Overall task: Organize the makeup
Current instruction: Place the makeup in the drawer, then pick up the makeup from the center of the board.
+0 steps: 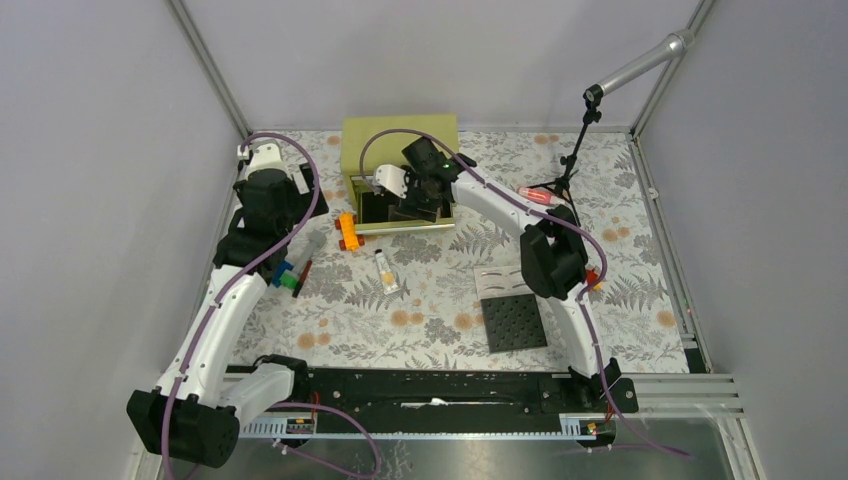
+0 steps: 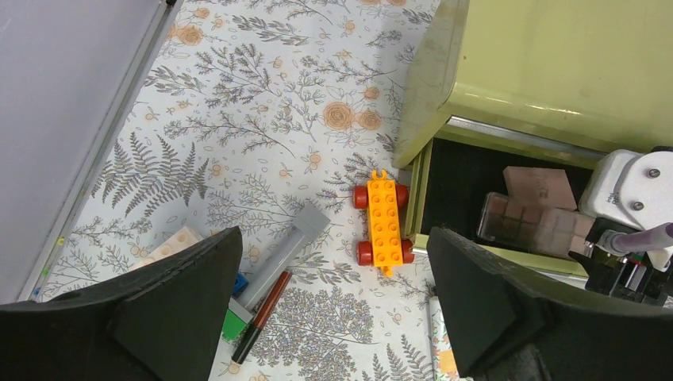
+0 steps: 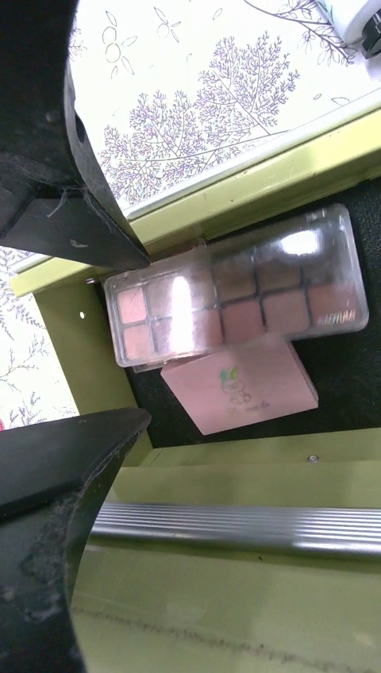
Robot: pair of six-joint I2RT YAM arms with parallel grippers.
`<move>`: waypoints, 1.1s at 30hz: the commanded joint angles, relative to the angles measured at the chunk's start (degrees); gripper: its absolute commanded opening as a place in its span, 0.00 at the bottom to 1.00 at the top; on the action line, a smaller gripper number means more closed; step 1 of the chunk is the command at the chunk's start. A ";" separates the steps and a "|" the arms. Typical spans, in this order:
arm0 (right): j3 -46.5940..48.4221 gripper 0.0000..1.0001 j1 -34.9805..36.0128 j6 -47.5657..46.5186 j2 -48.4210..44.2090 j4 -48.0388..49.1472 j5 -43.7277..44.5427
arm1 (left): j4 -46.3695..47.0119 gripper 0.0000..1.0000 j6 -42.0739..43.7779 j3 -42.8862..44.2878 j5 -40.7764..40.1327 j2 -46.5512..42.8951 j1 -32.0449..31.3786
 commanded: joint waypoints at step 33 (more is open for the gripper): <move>-38.18 0.75 0.53 58.80 -36.81 32.66 -2.57 | -5.42 0.94 -19.43 -7.00 3.40 5.81 0.42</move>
